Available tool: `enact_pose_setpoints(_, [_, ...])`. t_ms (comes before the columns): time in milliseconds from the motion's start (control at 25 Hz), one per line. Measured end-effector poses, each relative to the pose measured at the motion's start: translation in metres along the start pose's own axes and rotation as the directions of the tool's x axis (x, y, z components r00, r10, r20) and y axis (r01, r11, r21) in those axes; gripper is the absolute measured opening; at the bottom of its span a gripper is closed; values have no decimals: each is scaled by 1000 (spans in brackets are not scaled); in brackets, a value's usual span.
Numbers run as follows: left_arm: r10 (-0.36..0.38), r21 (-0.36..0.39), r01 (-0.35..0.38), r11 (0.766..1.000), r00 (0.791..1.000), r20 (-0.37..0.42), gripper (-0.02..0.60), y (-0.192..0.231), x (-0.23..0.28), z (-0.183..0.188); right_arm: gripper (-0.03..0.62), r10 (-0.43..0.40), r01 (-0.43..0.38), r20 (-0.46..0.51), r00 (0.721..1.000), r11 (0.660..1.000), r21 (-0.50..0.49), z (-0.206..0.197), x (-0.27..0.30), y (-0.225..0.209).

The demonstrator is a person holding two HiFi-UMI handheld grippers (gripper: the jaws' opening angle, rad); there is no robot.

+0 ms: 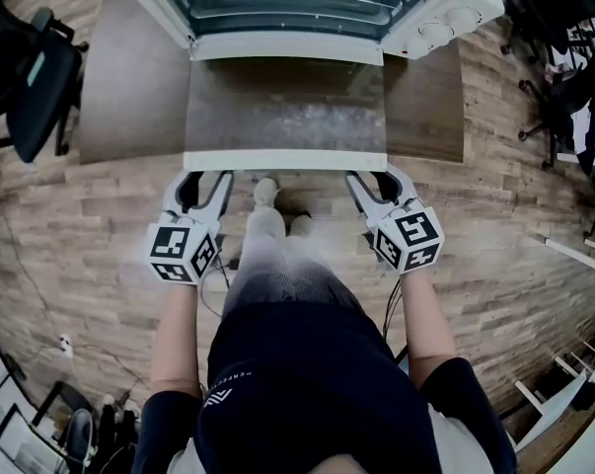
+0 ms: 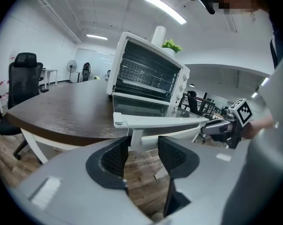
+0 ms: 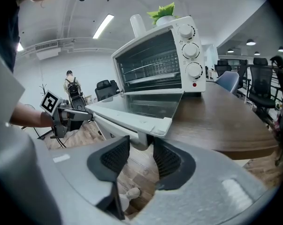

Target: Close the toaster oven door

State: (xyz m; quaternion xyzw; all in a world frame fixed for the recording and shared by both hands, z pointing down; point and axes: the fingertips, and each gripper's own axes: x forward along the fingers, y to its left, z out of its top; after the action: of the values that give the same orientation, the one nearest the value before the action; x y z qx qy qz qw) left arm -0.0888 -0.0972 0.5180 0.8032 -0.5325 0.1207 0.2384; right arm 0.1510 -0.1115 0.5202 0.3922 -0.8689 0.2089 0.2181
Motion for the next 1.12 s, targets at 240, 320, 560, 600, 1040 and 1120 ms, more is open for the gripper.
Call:
enact_pose_setpoints(240, [-9, 4, 9, 1000, 1000, 12, 219, -4, -6, 11, 160, -16, 17, 14, 1000, 1000, -13, 11, -9, 2])
enact_pose_setpoints(320, [-13, -1, 13, 1000, 1000, 19, 219, -5, -8, 14, 160, -19, 20, 19, 1000, 1000, -17, 15, -12, 2])
enact_pose_setpoints(560, [-29, -20, 30, 999, 997, 68, 219, -9, -17, 33, 161, -15, 17, 56, 998, 1000, -25, 32, -22, 6])
enact_pose_setpoints(600, [-33, -27, 36, 999, 996, 78, 218, -9, -18, 36, 161, -13, 14, 63, 998, 1000, -22, 36, -24, 6])
enact_pose_setpoints(1040, [-71, -67, 80, 995, 989, 129, 212, -12, -28, 62, 160, -1, 2, 99, 995, 1000, -12, 63, -36, 10])
enact_pose_setpoints(1120, [-80, -70, 89, 994, 988, 129, 202, -13, -29, 65, 160, -1, 3, 99, 995, 1000, -15, 65, -38, 10])
